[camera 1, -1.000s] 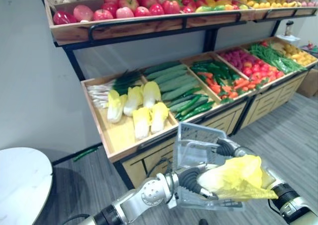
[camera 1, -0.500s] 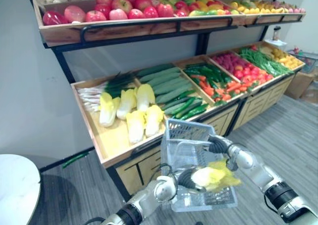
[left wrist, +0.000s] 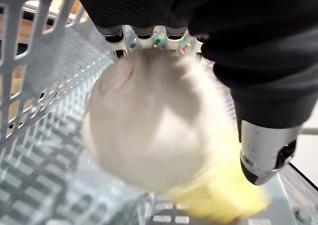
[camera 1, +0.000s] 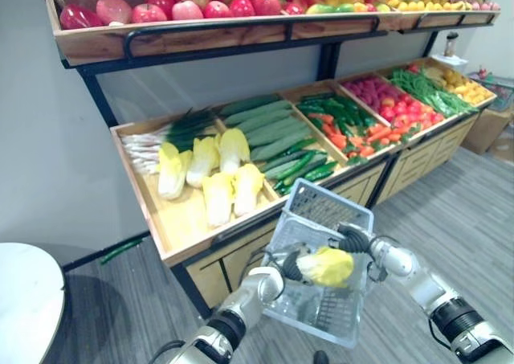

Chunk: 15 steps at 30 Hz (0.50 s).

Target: Pick vegetable in the basket

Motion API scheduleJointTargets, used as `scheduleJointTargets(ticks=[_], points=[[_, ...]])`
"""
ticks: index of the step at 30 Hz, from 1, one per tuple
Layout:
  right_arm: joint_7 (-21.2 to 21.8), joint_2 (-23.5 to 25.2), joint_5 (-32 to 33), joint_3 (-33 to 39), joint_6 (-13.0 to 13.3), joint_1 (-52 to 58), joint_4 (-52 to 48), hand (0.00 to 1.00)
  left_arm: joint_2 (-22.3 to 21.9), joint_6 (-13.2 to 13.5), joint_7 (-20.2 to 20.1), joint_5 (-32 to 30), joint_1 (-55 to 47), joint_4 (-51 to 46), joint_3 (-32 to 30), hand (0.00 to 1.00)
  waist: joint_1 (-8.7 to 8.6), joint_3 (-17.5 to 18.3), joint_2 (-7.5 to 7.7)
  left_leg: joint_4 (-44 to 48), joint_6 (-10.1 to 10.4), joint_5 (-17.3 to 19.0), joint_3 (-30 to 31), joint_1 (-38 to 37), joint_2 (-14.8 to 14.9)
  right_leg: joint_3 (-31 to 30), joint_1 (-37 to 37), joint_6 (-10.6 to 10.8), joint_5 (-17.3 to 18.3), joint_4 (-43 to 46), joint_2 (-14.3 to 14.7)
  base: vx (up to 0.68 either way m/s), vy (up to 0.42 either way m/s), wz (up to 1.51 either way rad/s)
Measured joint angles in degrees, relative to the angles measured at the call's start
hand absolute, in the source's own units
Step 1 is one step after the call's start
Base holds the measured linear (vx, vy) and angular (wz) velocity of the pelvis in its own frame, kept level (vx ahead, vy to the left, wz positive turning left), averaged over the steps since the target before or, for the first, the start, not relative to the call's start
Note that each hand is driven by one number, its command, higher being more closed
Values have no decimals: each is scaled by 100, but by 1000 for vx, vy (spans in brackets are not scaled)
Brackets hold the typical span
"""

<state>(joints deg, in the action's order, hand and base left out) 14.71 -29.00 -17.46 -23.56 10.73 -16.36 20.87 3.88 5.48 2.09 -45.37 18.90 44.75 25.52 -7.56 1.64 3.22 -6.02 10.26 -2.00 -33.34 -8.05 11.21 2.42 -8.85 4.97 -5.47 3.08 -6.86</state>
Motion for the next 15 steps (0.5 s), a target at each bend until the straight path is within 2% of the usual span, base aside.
scheduleJointTargets(ticks=[5,8,11,12,15], points=[[89,-57,7,465,-28,104,42,100,41,-136,-45,11,-10,-242,-36,0,14,-95,-12,0,-21,-15,109,57,-3,76,3,-2,0,-2,-22,27,-9,9],[83,-60,-8,894,-42,174,283,100,113,-98,-172,27,-50,-997,248,0,34,-130,-17,0,-33,-23,168,92,-11,133,11,-1,-1,-9,-51,26,-7,11],[68,-59,-76,1377,-113,348,710,100,174,-46,-296,281,-203,-1961,672,0,85,-135,-25,0,-45,-31,279,101,-3,259,86,-2,5,-4,-80,45,-9,19],[63,-58,-192,1539,-211,444,786,100,207,25,-375,491,-256,-2304,886,0,155,-137,-35,0,-44,-31,305,96,-3,297,113,5,11,-4,-93,35,-8,17],[51,-15,-446,1927,-355,659,1046,100,225,242,-584,922,-405,-2954,1362,0,199,-142,-52,0,-23,-15,436,99,-7,428,198,31,55,21,-139,27,-9,23]])
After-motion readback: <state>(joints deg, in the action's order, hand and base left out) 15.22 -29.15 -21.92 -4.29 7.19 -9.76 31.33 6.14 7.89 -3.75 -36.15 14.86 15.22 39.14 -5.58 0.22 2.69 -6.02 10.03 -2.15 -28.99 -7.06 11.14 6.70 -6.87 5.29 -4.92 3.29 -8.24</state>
